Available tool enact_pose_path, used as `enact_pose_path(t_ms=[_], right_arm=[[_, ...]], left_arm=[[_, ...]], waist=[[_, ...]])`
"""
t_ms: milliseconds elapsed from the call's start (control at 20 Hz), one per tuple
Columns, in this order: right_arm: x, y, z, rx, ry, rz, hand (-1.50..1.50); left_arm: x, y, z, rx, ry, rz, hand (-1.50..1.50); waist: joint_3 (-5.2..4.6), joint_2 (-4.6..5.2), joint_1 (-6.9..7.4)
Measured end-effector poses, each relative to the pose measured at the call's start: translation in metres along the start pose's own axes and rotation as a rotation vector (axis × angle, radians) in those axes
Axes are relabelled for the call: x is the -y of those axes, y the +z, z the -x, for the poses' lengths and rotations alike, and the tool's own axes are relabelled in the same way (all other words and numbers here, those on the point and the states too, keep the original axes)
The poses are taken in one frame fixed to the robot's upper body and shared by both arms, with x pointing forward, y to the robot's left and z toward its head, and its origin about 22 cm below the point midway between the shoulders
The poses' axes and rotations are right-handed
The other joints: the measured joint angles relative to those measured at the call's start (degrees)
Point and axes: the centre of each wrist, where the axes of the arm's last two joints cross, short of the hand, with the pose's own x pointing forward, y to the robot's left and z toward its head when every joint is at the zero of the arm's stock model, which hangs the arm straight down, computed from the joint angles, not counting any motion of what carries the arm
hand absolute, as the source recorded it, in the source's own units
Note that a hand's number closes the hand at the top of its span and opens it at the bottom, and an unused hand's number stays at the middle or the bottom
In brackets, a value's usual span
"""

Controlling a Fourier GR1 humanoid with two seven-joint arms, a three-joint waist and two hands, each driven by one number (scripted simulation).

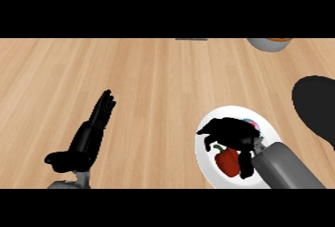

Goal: Pick the bell pepper from the plate and place it in the pan

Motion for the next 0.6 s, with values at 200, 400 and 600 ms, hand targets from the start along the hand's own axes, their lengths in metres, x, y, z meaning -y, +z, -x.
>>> enact_pose_path(t_ms=[200, 400, 600], right_arm=[[-0.002, 0.0, 0.001, 0.022, 0.055, 0.017, 1.5], [-0.004, -0.002, 0.004, 0.049, 0.084, 0.06, 1.5], [-0.002, 0.002, 0.008, 0.028, 0.069, 0.151, 1.5]], left_arm=[[-0.002, -0.002, 0.0, 0.002, 0.002, -0.001, 0.0], [-0.003, 0.002, -0.004, -0.001, 0.003, -0.001, 0.0], [-0.001, 0.002, 0.001, -0.002, 0.005, -0.001, 0.0]], waist=[[-0.11, -0.26, -0.09], [-0.25, -0.39, 0.0], [-0.27, -0.3, -0.23]])
